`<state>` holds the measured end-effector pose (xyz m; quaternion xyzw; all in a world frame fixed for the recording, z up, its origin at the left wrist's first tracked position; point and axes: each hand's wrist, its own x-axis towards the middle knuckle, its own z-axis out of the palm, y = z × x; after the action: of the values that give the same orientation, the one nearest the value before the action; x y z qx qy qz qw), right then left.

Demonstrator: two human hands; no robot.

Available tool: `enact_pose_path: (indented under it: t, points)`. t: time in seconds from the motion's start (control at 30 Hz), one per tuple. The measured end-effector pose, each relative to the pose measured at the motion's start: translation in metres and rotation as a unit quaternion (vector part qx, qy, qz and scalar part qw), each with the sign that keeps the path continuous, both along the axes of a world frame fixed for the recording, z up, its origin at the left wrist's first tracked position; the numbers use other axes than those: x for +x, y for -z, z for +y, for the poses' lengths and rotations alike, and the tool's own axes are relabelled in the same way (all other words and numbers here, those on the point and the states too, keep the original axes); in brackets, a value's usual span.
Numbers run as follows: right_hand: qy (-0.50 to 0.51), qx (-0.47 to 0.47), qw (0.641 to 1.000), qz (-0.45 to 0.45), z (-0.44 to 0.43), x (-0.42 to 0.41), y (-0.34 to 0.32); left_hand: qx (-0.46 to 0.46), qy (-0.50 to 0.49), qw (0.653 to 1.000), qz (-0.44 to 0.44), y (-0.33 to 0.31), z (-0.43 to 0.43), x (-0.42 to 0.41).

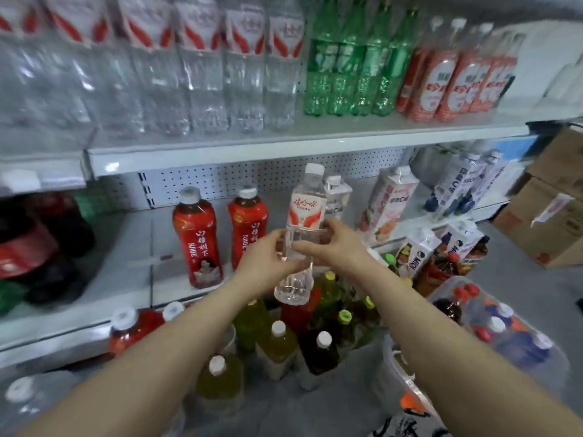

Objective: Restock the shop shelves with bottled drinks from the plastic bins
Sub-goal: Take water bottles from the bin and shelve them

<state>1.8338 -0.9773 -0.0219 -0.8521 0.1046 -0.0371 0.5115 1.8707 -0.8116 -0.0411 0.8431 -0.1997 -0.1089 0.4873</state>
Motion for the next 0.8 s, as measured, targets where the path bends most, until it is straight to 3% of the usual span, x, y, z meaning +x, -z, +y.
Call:
enact_pose_path:
  t: [0.3,0.8]
  points:
    - [-0.077,0.016,0.996,-0.044,0.100,0.052,-0.048,0.015,-0.093,0.994,-0.062,-0.045,0.106,0.032]
    - [-0.197,0.004,0.973,-0.122,0.247,0.114,-0.138,-0.106,-0.160,0.978,-0.085,-0.119,0.259,0.058]
